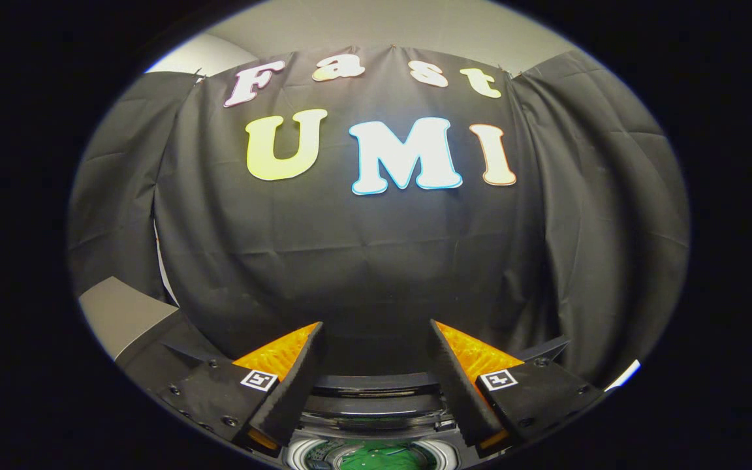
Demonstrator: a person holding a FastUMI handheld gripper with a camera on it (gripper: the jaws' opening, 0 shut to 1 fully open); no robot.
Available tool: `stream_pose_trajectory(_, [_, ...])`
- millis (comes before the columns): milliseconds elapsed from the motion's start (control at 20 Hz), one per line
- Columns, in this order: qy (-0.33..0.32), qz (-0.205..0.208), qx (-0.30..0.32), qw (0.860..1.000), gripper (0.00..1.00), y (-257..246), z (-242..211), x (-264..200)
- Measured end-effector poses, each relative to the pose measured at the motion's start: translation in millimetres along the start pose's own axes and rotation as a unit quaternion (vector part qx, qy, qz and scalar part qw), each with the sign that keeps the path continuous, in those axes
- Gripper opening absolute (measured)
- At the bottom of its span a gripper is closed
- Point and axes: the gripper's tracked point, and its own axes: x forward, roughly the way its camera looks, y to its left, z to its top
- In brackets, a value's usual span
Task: Put the clothes into the washing machine and then close the washing machine lid.
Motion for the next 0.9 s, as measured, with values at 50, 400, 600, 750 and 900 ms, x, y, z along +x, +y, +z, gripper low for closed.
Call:
stream_pose_trajectory(50, [-0.003, 0.000, 0.000, 1.000, 0.97, 0.2, 0.0, -1.1])
stream_pose_trajectory(400, [-0.013, -0.002, -0.001, 1.000, 0.97, -0.8, -2.1, -2.5])
stream_pose_trajectory(600, [-0.016, 0.001, -0.002, 1.000, 0.97, -0.2, -2.3, -3.5])
stream_pose_trajectory(750, [-0.025, 0.001, -0.003, 1.000, 0.97, -0.3, -0.9, -2.6])
stream_pose_trajectory(900, [-0.030, -0.001, -0.003, 1.000, 0.97, -0.7, -0.2, -2.4])
